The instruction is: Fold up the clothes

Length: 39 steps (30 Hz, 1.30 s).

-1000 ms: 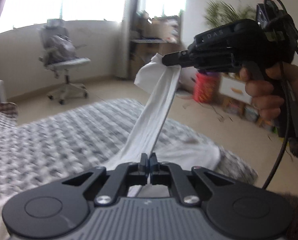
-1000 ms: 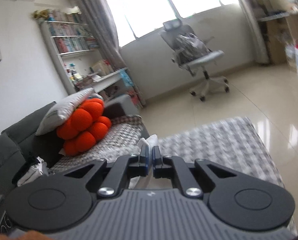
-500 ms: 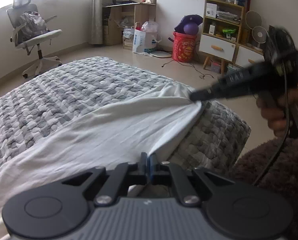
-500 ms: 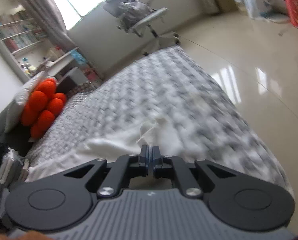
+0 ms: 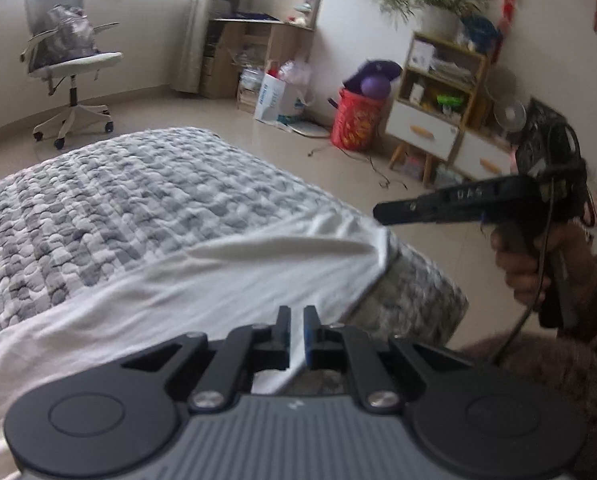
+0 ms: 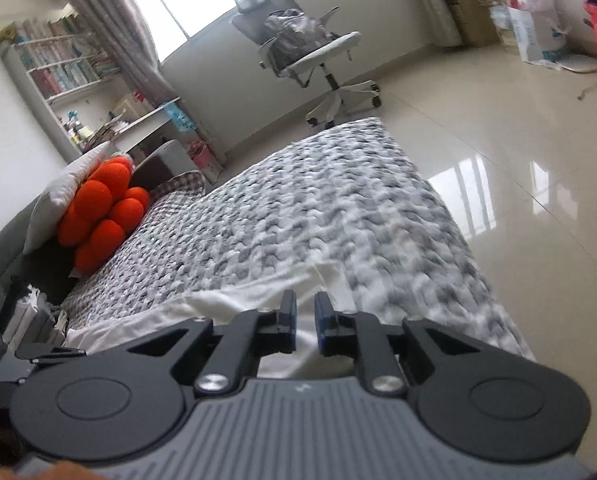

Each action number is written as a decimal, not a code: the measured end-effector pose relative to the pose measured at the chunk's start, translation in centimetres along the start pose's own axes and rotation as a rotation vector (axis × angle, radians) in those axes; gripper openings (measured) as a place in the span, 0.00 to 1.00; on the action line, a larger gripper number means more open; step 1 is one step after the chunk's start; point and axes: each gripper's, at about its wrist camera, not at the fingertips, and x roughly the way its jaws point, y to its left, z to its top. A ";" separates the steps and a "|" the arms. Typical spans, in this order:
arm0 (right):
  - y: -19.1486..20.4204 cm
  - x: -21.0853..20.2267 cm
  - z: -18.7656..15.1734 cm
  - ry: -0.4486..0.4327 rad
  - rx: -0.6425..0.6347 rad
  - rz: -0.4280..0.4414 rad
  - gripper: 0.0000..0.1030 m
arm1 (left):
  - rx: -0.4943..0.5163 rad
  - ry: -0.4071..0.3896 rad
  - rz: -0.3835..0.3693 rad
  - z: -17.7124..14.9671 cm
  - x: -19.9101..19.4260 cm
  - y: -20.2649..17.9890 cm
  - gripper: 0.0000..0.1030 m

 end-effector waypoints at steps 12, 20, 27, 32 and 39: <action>-0.2 3.1 0.3 0.029 -0.093 -0.059 0.19 | -0.022 0.028 0.039 -0.6 2.8 0.7 0.09; 0.1 4.4 0.2 0.040 -0.135 -0.063 0.21 | -0.022 0.027 0.027 -0.9 3.0 0.9 0.11; 0.4 5.0 0.2 0.047 -0.152 -0.045 0.20 | -0.019 0.025 0.026 -1.0 3.0 1.0 0.11; 1.8 4.8 -0.3 0.011 -0.244 -0.091 0.05 | -0.013 0.023 0.028 -1.0 2.9 0.9 0.11; 0.6 5.0 0.3 -0.024 -0.234 -0.160 0.04 | -0.009 0.023 0.030 -1.1 3.0 0.8 0.12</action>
